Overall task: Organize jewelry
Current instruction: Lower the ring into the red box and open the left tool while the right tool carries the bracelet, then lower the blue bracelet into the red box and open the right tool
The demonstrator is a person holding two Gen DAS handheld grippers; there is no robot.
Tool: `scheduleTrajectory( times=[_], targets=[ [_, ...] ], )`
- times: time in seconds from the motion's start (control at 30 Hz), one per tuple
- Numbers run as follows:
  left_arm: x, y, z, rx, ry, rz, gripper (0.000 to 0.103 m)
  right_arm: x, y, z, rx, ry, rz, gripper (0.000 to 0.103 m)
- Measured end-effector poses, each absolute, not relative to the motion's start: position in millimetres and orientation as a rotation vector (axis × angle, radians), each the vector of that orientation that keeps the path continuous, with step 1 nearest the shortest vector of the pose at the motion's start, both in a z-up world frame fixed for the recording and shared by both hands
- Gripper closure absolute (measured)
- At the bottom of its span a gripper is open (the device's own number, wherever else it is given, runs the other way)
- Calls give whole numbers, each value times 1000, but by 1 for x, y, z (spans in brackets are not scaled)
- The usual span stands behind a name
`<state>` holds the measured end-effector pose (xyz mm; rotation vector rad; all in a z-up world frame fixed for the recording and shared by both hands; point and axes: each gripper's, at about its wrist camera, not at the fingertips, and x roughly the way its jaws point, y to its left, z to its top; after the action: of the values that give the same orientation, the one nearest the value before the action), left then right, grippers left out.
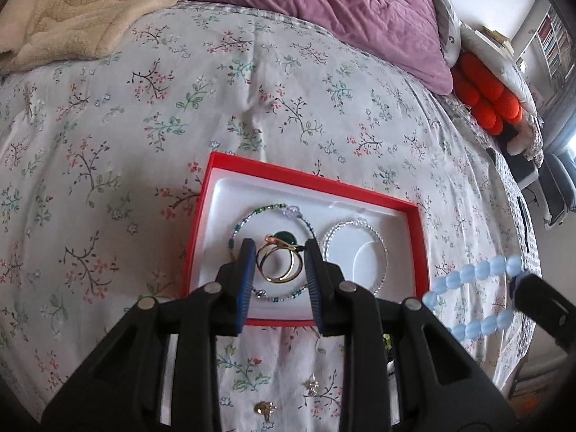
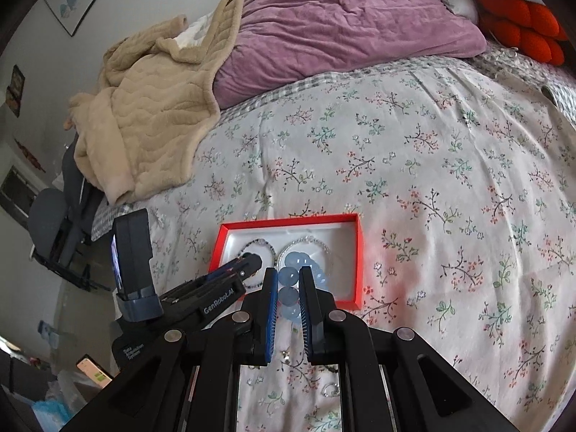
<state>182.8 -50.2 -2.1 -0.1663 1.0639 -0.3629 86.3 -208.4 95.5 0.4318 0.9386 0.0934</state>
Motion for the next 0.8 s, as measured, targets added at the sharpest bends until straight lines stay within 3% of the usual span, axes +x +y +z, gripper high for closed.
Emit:
scheduleTrajectory(
  times=[0.5,0.8],
  targets=[
    [161,-24,31,-145,1025,-355,59,121,-179,88,420,921,150,91],
    [160,-13,27,-142,1049,-336,57,139,-182,48,411,987,99,91]
  ],
)
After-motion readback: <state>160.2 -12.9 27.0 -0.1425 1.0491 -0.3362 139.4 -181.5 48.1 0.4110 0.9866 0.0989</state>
